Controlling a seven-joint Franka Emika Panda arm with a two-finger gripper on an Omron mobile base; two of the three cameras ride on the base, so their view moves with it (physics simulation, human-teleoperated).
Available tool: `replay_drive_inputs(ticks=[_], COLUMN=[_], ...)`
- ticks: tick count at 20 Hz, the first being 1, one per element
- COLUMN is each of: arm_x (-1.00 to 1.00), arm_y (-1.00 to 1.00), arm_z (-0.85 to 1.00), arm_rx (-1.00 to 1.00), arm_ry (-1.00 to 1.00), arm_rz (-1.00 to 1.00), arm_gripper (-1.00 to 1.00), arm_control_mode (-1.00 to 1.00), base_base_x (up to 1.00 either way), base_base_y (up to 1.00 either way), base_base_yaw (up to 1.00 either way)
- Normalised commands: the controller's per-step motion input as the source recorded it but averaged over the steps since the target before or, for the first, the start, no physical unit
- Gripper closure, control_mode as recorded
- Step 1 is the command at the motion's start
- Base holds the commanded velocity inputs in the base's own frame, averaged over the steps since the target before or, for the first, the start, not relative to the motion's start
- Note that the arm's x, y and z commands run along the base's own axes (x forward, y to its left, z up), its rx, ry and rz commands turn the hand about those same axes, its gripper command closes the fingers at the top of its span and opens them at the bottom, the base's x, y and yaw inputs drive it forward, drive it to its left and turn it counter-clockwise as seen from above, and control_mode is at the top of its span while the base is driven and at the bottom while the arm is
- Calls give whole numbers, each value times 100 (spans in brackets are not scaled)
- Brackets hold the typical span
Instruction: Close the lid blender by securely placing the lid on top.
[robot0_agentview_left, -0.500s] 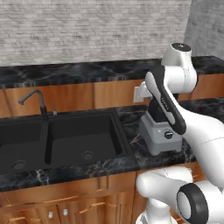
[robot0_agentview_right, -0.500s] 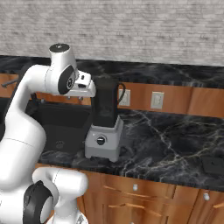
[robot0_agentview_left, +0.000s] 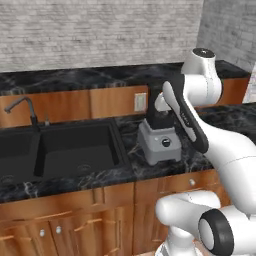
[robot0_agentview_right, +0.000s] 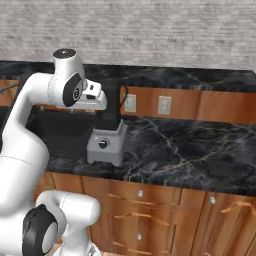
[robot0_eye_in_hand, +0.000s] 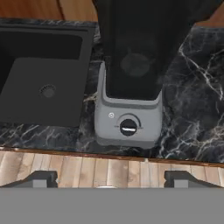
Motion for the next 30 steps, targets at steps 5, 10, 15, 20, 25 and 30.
replay_drive_inputs(ticks=[5,10,15,20,25,30], arm_x=[0,0,0,0,0,0], arm_y=[0,0,0,0,0,0], arm_z=[0,0,0,0,0,0], arm_rx=[0,0,0,0,0,0], arm_ry=[0,0,0,0,0,0], arm_rz=[0,0,0,0,0,0], arm_gripper=[-100,-100,-100,-100,-100,-100], arm_control_mode=[100,100,100,100,100,100], base_base_x=[-16,13,44,60,58,31], base_base_y=[-100,-71,-4,0,0,-8], base_base_yaw=[-17,-7,0,5,9,14])
